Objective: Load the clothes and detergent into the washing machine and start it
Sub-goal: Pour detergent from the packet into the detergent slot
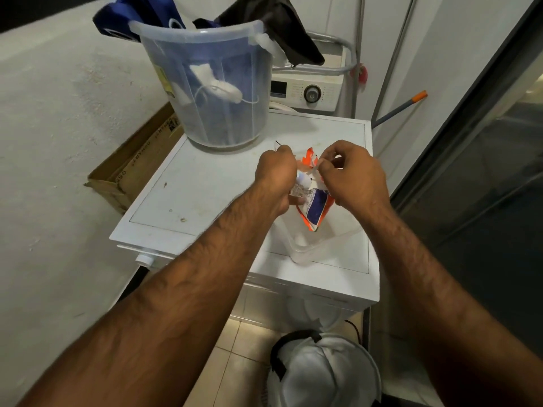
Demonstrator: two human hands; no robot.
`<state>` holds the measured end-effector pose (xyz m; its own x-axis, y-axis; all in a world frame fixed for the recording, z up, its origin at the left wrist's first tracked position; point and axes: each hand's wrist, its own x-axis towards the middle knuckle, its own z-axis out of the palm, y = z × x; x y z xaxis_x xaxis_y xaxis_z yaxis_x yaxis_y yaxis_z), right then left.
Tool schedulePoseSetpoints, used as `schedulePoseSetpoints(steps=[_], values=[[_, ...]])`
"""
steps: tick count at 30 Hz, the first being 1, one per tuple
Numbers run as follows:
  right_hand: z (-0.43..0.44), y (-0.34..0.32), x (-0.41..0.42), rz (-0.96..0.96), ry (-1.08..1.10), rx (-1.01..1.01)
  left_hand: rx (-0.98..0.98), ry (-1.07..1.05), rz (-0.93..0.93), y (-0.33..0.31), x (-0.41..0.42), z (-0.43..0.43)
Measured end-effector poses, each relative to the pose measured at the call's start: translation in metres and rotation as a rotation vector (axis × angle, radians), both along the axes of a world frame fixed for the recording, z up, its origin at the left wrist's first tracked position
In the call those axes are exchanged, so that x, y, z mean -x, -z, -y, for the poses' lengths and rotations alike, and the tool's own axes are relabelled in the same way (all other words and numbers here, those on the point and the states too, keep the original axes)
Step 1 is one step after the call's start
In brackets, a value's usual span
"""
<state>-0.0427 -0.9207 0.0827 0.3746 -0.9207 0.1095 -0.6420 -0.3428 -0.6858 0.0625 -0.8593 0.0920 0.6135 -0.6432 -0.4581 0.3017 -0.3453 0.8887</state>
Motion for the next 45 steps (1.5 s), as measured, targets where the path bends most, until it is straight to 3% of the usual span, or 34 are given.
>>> schedulePoseSetpoints(steps=[3,10,16,25,39,45], values=[[-0.020,-0.007,-0.006,0.005,-0.052,0.099,0.026,-0.036,-0.034,-0.011,-0.006,-0.023],[-0.076,-0.032,-0.021,0.125,-0.195,0.025,0.111,-0.131,-0.063,-0.043,-0.023,-0.105],[-0.133,-0.046,-0.034,0.222,-0.252,0.030,0.156,-0.211,0.046,-0.064,-0.028,-0.183],[-0.274,-0.057,-0.087,0.482,-0.496,-0.090,0.124,-0.515,0.194,-0.063,-0.055,-0.355],[-0.530,-0.046,-0.141,0.377,-0.896,-0.045,0.210,-0.906,0.157,-0.052,-0.054,-0.619],[-0.633,-0.020,-0.149,0.259,-1.149,-0.214,0.163,-1.102,0.117,-0.030,-0.029,-0.729]])
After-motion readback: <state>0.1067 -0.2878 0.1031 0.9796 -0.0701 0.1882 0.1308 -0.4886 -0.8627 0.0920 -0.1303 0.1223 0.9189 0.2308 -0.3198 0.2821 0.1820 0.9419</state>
